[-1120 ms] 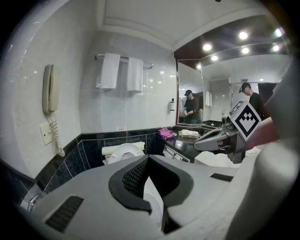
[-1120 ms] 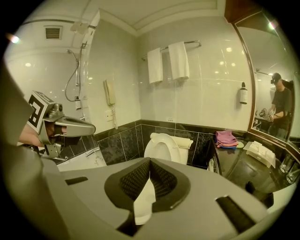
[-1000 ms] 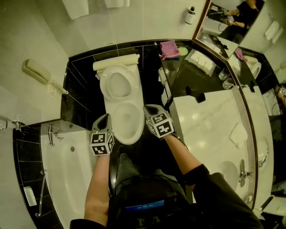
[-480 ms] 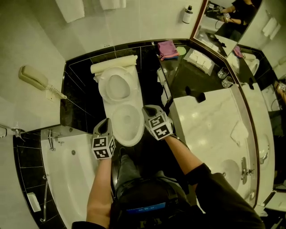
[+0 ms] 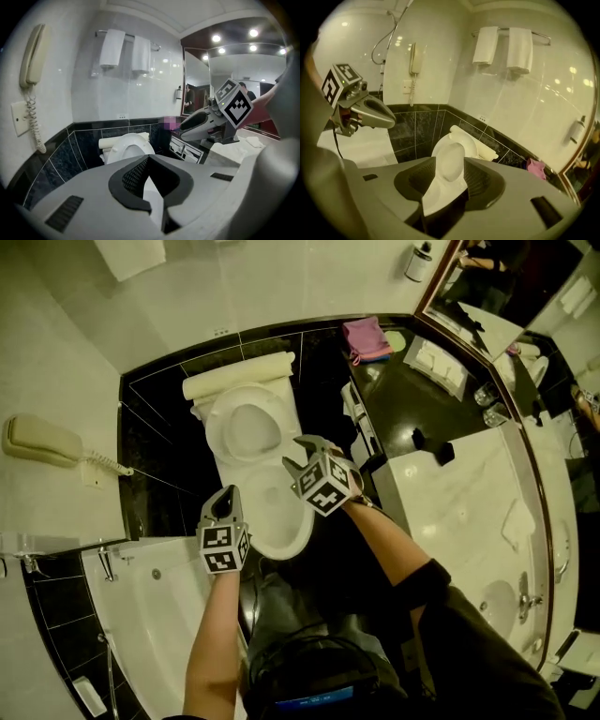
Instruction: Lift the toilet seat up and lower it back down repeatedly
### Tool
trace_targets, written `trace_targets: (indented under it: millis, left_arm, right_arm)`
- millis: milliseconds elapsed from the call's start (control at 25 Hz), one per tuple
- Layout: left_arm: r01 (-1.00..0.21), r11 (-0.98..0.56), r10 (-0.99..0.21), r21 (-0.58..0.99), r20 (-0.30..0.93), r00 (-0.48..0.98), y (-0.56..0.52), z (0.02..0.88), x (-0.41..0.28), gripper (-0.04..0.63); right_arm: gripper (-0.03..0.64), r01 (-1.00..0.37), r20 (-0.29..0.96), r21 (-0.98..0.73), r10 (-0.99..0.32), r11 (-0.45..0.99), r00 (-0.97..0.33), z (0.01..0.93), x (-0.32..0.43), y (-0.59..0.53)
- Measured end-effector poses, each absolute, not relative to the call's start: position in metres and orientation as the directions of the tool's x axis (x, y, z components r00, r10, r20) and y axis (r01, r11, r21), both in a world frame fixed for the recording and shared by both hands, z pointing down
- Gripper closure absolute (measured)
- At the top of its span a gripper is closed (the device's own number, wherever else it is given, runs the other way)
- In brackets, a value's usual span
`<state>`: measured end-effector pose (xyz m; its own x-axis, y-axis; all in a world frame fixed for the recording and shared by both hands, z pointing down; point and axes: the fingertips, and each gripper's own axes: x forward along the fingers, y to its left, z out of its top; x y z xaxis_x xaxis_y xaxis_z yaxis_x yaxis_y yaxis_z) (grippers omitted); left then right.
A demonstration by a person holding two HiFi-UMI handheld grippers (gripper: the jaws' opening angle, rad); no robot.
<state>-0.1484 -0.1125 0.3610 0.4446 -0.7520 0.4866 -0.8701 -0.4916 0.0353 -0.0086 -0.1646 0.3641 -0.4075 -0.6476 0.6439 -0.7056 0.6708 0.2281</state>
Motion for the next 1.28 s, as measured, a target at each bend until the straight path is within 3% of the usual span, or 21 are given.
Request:
trace_targets:
  millis: [320,680,1000,1160,1280]
  left_arm:
    - [-0.852,-0.521,-0.727,0.051,0.497,0.474,-0.214,0.417,-0.154,0.606]
    - [-0.827,-0.555,-0.689,0.085,0.51,0.515,-0.287,0.462,-0.142,0.606]
    - [-0.815,-0.567,-0.671,0.12,0.507,0.541,-0.309,0.478,-0.137,0.606]
    - [-0.817,-0.563,-0.668,0.126,0.514,0.539,-0.309,0.485,-0.144,0.606]
    - [-0.824,-0.552,-0.672,0.127,0.517,0.53,-0.308,0.489,-0.15,0.606]
  right_arm:
    - [0.343,-0.497,0.693,0.489,-0.665,0.717,-0.277,0.41,-0.043,-0.295]
    - [0.344,-0.298,0.687,0.629,-0.693,0.718,-0.219,0.446,-0.073,-0.396]
    - [0.414,-0.179,0.709,0.654,-0.679,0.735,-0.191,0.471,-0.086,-0.43]
    - [0.522,-0.139,0.694,0.688,-0.701,0.713,-0.163,0.481,-0.086,-0.436]
    - [0.526,-0.121,0.671,0.715,-0.724,0.689,-0.161,0.48,-0.085,-0.436]
